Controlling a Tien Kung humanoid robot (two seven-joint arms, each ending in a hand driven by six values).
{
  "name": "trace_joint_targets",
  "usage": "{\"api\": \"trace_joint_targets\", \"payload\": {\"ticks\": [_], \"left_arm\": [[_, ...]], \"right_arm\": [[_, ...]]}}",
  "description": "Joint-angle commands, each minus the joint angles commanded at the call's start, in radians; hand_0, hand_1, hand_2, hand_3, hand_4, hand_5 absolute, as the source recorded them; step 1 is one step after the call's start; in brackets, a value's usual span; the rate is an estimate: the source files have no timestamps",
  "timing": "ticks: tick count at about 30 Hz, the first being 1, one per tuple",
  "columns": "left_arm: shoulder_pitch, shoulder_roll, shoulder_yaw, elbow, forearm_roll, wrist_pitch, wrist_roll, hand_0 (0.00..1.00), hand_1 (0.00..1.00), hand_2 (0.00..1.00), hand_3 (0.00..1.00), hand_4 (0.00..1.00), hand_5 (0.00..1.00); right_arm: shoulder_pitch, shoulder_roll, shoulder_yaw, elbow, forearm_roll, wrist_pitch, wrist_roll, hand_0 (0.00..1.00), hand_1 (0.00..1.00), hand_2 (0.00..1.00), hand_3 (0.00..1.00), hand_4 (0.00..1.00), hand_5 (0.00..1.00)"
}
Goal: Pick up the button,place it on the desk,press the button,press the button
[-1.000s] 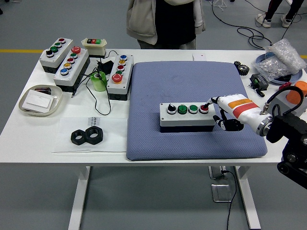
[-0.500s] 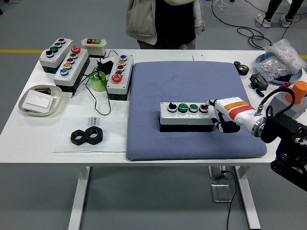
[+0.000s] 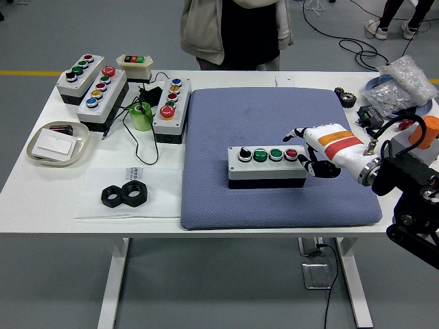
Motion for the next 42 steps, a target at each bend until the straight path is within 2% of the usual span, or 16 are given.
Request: {"api": "trace_joint_targets", "payload": {"ticks": [13, 27, 33, 34, 39, 40, 42], "left_arm": [[0.0, 0.0, 0.003, -0.001, -0.002, 0.001, -0.001, 0.749, 0.784, 0.856, 0.775, 0.548, 0.998], [0.006, -0.001, -0.009, 0.0, 0.014, 0.0, 0.004, 0.749, 0.784, 0.855, 0.775, 0.548, 0.998], [0.007, 0.0, -0.009, 0.0, 0.015, -0.001, 0.004, 0.749, 0.784, 0.856, 0.775, 0.55, 0.998], [0.007, 0.0, -0.007, 0.0, 0.014, 0.0, 0.003, 0.748, 0.784, 0.856, 0.775, 0.549, 0.998], [0.006, 0.001, -0.002, -0.001, 0.006, 0.0, 0.0, 0.748, 0.784, 0.856, 0.775, 0.549, 0.998], [0.005, 0.001, -0.002, -0.001, 0.006, 0.0, 0.0, 0.748, 0.784, 0.856, 0.775, 0.549, 0.998], [0.004, 0.001, -0.001, 0.0, 0.005, 0.0, 0.0, 0.748, 0.784, 0.856, 0.775, 0.549, 0.998]], "right_arm": [[0.014, 0.041, -0.063, -0.039, 0.009, 0.011, -0.004, 0.188, 0.002, 0.116, 0.761, 0.532, 0.002], [0.007, 0.038, -0.089, -0.049, 0.015, 0.025, -0.009, 0.185, 0.002, 0.114, 0.764, 0.531, 0.002], [-0.005, 0.028, -0.033, -0.023, 0.001, -0.012, -0.017, 0.175, 0.002, 0.11, 0.765, 0.529, 0.002], [-0.009, 0.024, -0.007, -0.009, -0.001, -0.017, -0.016, 0.213, 0.002, 0.126, 0.818, 0.668, 0.002], [-0.026, 0.009, 0.092, 0.022, 0.041, -0.007, 0.003, 0.213, 0.002, 0.126, 0.818, 0.668, 0.002], [-0.035, 0.007, 0.117, 0.021, 0.07, -0.022, 0.015, 0.676, 0.527, 0.604, 0.998, 0.694, 0.002], [-0.049, 0.004, 0.165, 0.014, 0.136, -0.058, 0.049, 0.676, 0.527, 0.604, 0.998, 0.694, 0.002]]}}
